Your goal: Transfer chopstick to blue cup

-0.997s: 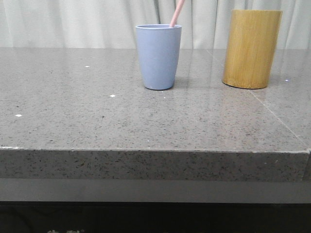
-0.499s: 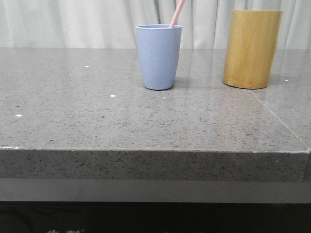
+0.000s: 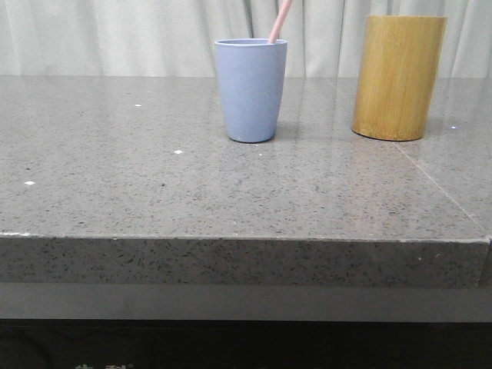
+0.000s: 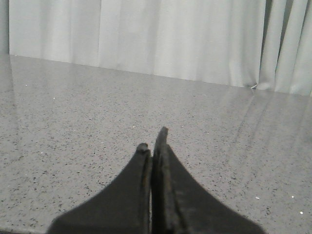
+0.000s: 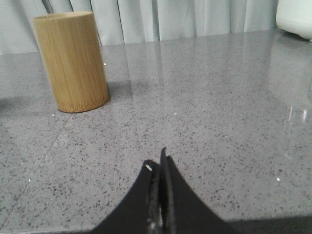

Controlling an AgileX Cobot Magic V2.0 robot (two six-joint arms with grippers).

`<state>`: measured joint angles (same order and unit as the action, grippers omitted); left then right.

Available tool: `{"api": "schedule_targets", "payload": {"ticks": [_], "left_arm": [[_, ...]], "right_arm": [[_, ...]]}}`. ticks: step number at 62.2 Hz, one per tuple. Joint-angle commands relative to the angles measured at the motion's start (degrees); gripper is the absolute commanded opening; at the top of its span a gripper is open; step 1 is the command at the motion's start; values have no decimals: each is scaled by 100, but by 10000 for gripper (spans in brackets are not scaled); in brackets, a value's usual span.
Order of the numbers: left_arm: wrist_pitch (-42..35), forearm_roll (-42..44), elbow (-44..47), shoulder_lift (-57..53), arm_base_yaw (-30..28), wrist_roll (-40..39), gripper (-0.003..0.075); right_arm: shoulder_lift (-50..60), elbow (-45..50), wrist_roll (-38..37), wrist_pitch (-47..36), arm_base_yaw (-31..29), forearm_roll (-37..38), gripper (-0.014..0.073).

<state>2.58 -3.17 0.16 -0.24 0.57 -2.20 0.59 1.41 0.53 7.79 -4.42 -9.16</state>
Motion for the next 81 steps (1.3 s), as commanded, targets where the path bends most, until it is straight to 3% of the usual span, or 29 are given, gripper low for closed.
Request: {"api": "schedule_targets", "payload": {"ticks": [1, 15, 38, 49, 81], "left_arm": [[-477, -36, 78, -128, 30, 8, -19], [-477, -36, 78, -128, 30, 8, -19], [-477, -36, 78, -128, 30, 8, -19], [-477, -36, 78, -128, 30, 8, -19], [-477, -36, 78, -128, 30, 8, -19]], "right_arm": [[126, -11, 8, -584, 17, -34, -68], [126, -11, 8, -590, 341, -21, -68], [120, -11, 8, -614, 335, -6, -68], [126, -11, 8, -1039, 335, 665, -68], [121, -11, 8, -1098, 335, 637, -68]]}}
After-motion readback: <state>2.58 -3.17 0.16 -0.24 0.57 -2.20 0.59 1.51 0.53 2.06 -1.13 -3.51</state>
